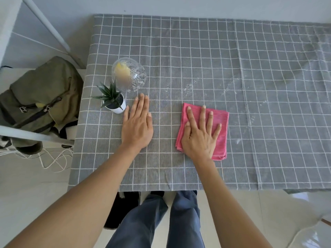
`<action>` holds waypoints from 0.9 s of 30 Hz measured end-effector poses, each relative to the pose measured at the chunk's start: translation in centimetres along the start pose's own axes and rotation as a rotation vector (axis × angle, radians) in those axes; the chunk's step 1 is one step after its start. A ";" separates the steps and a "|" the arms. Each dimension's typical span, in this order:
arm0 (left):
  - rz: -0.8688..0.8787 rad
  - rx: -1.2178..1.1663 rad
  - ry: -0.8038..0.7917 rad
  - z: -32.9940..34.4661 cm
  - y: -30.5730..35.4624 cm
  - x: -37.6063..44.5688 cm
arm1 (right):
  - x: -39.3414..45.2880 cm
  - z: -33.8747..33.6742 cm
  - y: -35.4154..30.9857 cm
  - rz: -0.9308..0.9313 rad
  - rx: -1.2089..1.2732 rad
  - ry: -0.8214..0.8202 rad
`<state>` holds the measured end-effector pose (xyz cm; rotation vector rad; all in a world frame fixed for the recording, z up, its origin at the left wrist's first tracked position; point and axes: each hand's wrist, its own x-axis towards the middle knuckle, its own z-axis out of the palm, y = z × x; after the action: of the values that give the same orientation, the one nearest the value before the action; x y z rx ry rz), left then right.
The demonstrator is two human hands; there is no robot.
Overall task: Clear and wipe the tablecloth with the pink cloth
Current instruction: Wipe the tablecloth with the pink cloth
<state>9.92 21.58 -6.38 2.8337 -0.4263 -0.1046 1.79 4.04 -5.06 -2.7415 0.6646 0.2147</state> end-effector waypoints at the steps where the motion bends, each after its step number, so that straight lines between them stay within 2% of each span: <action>1: -0.004 0.003 -0.001 0.0 0.0 0.0 | -0.2 0.2 -0.6 -0.004 0.002 -0.002; 5: 0.001 0.015 0.006 0.0 0.1 0.0 | -1.5 1.0 -2.4 -0.184 -0.020 -0.034; 9: 0.007 0.013 0.003 -0.1 0.1 0.0 | -1.1 0.5 -0.4 -0.307 -0.028 -0.029; 11: 0.008 0.015 -0.001 -0.1 0.1 0.0 | 0.0 -0.2 2.1 -0.241 -0.053 -0.017; 14: 0.011 0.025 -0.007 -0.1 0.1 0.0 | 1.7 -1.1 4.3 -0.010 -0.018 0.010; 18: 0.004 0.029 -0.014 -0.1 0.1 0.0 | 2.1 -0.9 2.6 0.125 0.057 0.052; 20: 0.009 0.024 -0.009 -0.1 0.1 0.0 | 2.0 -0.6 0.8 0.048 0.030 0.013; 24: 0.012 0.009 -0.016 -0.3 0.1 -0.1 | 0.8 0.7 -2.5 -0.291 -0.033 -0.047; 27: 0.012 0.000 -0.026 -0.5 0.5 0.0 | 1.1 0.5 -1.9 -0.318 -0.028 -0.033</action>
<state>9.87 21.21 -5.79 2.8327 -0.4490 -0.1393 3.62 5.30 -5.33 -2.8137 0.2112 0.1962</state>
